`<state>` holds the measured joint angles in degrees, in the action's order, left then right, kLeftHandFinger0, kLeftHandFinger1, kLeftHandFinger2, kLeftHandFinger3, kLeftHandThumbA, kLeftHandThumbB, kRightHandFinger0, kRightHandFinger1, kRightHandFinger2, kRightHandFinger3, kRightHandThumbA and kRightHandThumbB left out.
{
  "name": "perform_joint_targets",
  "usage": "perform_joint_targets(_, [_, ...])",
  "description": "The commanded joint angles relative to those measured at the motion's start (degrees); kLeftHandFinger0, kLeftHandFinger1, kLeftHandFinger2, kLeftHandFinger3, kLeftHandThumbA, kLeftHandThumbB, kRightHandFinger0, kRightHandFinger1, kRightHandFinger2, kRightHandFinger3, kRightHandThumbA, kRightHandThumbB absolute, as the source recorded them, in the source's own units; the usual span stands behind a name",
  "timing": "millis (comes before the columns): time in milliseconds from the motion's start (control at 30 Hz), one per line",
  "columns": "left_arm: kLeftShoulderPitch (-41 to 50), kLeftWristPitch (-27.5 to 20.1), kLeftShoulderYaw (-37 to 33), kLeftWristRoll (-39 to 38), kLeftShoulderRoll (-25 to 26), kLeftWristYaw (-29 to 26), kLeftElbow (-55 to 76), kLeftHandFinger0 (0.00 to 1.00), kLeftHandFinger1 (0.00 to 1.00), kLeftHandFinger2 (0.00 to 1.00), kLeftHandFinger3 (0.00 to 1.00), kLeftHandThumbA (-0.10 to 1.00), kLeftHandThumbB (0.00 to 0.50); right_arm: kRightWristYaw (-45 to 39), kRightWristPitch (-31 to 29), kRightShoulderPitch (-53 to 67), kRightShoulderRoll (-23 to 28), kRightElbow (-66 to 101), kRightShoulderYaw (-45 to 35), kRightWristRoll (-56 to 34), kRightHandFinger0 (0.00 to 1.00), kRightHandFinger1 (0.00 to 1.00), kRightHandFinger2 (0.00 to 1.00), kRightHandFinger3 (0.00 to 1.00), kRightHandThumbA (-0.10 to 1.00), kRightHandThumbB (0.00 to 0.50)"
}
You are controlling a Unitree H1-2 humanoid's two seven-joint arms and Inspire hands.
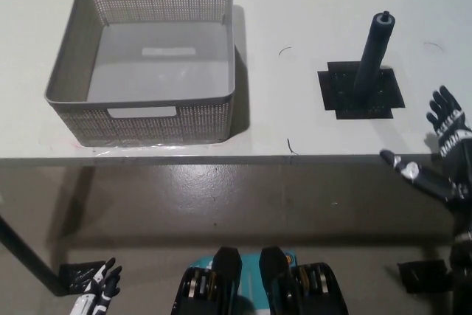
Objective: Use the right hand to pick up a electric screw driver and put it into a container on the left side
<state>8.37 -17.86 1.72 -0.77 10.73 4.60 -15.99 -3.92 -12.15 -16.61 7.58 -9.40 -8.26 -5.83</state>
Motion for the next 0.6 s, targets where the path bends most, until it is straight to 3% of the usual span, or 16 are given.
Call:
perform_joint_targets(0, [-0.1, -2.0, 0.4, -0.8, 0.7, 0.7, 0.7, 1.00, 1.00, 1.00, 1.00, 0.91, 0.292, 0.0, 1.7, -6.0, 0.2, -2.1, -0.9, -3.4, 1.00, 1.00, 1.00, 1.00, 1.00, 0.327])
perform_joint_targets(133, [0.1, -1.5, 0.4, -1.1, 0.4, 0.8, 1.1, 1.00, 1.00, 1.00, 1.00, 0.89, 0.296, -0.2, 3.8, -10.8, -0.2, -6.9, -1.2, -5.2, 1.00, 1.00, 1.00, 1.00, 1.00, 0.344])
perform_joint_targets(300, [0.3, -2.5, 0.4, -1.4, 0.3, 1.0, 0.5, 1.00, 1.00, 1.00, 1.00, 0.88, 0.288, -0.3, 2.4, -14.4, -0.1, -13.7, -2.1, -6.0, 1.00, 1.00, 1.00, 1.00, 1.00, 0.254])
perform_joint_targets(567, [0.8, -2.3, 0.2, -0.7, 0.4, 0.8, 0.8, 1.00, 1.00, 1.00, 1.00, 0.90, 0.297, -1.8, 1.7, -20.3, -0.6, -23.7, -4.6, -9.4, 1.00, 1.00, 1.00, 1.00, 1.00, 0.338])
